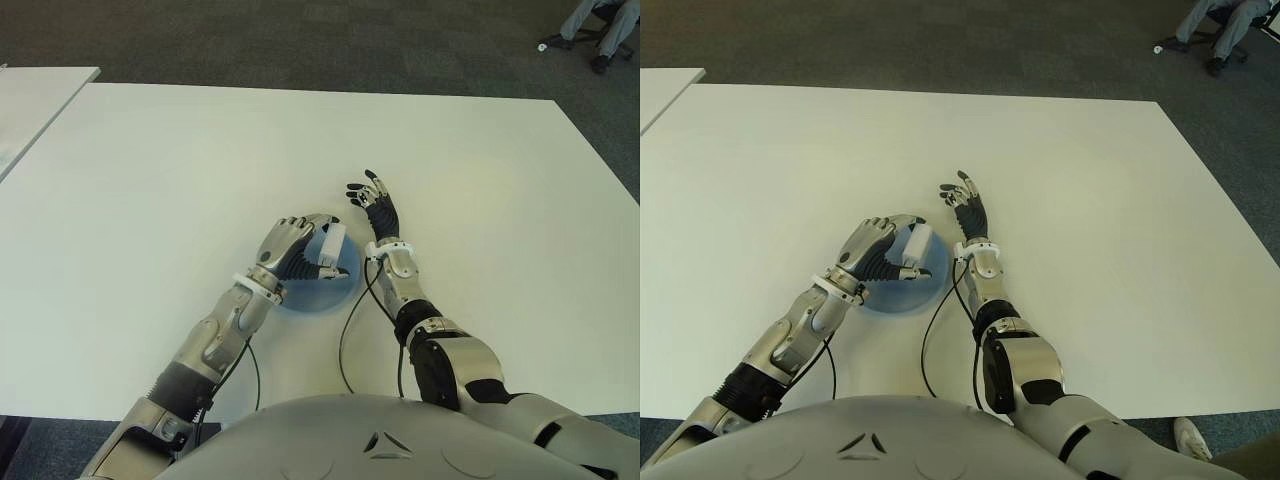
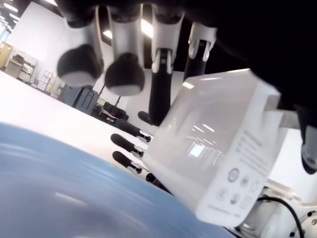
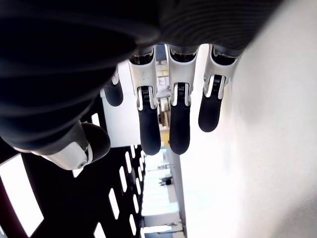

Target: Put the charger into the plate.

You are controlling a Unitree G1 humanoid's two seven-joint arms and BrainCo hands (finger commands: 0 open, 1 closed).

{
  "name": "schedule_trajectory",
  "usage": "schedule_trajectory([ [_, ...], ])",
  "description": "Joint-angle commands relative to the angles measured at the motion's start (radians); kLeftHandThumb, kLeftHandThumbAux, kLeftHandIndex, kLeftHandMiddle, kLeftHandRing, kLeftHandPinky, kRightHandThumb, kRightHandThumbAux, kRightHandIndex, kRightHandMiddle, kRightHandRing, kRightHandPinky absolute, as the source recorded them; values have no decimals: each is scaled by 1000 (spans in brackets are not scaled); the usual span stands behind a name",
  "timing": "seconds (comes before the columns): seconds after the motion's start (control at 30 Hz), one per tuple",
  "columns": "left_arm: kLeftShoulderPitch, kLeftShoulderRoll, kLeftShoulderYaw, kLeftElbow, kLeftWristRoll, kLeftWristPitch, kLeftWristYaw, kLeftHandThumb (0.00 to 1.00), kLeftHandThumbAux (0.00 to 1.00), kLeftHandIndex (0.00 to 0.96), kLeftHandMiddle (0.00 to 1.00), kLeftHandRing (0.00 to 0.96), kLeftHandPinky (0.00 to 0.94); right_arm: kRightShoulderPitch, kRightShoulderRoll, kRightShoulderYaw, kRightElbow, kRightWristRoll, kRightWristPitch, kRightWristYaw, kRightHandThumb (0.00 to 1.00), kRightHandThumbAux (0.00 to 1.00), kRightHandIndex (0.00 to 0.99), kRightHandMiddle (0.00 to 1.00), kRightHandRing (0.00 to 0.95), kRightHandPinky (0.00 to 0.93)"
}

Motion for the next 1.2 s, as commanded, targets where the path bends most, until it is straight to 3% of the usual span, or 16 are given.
schedule_trajectory([
  [0.03,-1,-9,2,56,-6,6,27,750,697,442,886,875,869,21,19,-1,28,1,43,-7,0,526,87,341,309,248],
  [0.5,-40,3,-1,186,10,-12,114,749,697,442,876,867,842,27,18,2,19,0,42,-5,0,530,90,333,299,246],
  [0.67,-44,-1,6,199,-27,-22,100,746,695,443,839,827,771,27,15,3,18,-1,40,-1,0,532,87,334,300,241],
  [0.77,-44,8,5,188,-34,-4,66,716,692,434,728,704,645,27,14,4,17,-2,44,-1,0,533,84,336,301,245],
  [0.83,-48,24,-4,179,-20,11,36,702,694,425,584,559,490,27,15,4,17,-2,45,-3,0,533,83,336,300,240],
  [0.87,-51,29,-9,175,-12,20,22,590,582,350,460,421,367,27,14,4,18,-2,45,-3,0,535,83,335,299,235],
  [0.93,-58,50,-17,161,9,39,-15,451,458,245,320,287,246,26,13,3,18,-1,46,-2,0,538,84,335,297,231],
  [1.03,-59,77,-17,109,27,59,-65,329,361,133,183,161,133,26,14,2,18,1,51,0,0,544,84,336,295,233],
  [1.2,-50,98,-25,54,59,89,-107,252,313,51,71,51,31,26,14,1,17,1,54,-3,0,548,81,342,296,227],
])
